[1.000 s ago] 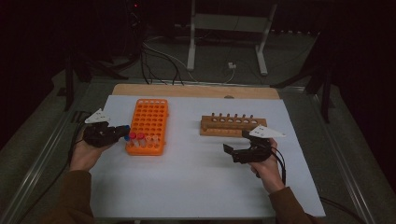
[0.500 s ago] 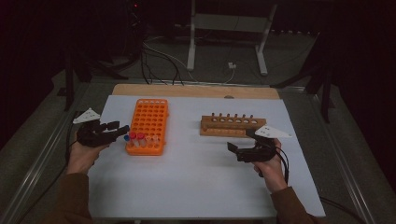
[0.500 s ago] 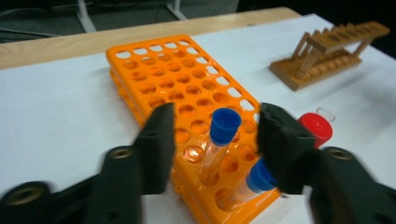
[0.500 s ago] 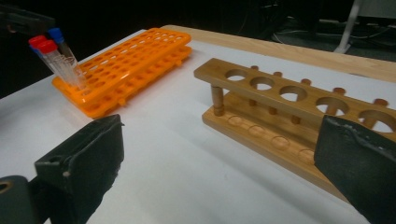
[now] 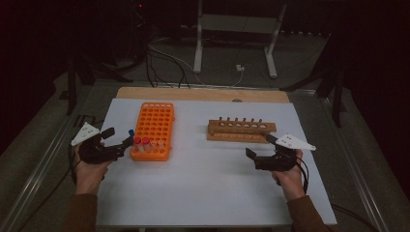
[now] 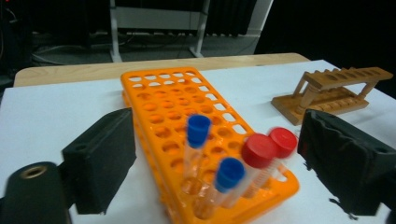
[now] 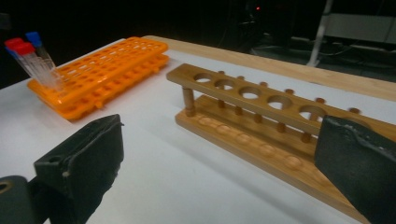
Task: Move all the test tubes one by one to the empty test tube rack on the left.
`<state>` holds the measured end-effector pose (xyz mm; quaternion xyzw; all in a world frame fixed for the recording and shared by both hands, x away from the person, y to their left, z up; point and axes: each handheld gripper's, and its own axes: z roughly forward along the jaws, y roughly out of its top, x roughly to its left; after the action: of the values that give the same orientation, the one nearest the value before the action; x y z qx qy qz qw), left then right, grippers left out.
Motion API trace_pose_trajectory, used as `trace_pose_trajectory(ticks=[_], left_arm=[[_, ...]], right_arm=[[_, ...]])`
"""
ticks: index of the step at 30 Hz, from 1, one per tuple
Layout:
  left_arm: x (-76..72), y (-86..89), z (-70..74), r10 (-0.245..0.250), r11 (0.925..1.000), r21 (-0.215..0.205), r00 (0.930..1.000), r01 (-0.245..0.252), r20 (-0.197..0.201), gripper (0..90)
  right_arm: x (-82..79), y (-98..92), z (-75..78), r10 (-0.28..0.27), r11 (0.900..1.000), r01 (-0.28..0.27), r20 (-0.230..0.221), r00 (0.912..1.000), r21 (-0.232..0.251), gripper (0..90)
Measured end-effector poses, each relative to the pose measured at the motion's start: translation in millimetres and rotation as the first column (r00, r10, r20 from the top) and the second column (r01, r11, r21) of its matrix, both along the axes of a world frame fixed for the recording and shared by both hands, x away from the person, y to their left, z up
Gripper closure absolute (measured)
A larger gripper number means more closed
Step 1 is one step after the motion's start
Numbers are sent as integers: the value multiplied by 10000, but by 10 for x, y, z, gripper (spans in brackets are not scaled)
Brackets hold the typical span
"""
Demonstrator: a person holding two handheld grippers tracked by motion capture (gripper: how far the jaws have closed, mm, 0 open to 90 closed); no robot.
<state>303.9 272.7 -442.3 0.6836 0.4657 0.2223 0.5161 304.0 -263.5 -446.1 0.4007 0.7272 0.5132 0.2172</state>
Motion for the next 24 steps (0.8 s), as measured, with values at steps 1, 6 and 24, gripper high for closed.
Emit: trace_pose_trajectory(ticks=[1, 6, 24], left_arm=[[-35, -27, -17, 32, 10000, 39, 9999, -33, 134, 108], [-202, -160, -73, 16, 9999, 163, 9983, -25, 583, 35], [-499, -198, -227, 967, 9947, 258, 9909, -996, 940, 10]], right_arm=[[-16, -22, -11, -36, 10000, 35, 53, 10000, 16, 18], [-102, -142, -54, -219, 9996, 216, 174, 9996, 158, 18], [-296, -437, -185, -842, 9957, 823, 431, 9955, 431, 0]])
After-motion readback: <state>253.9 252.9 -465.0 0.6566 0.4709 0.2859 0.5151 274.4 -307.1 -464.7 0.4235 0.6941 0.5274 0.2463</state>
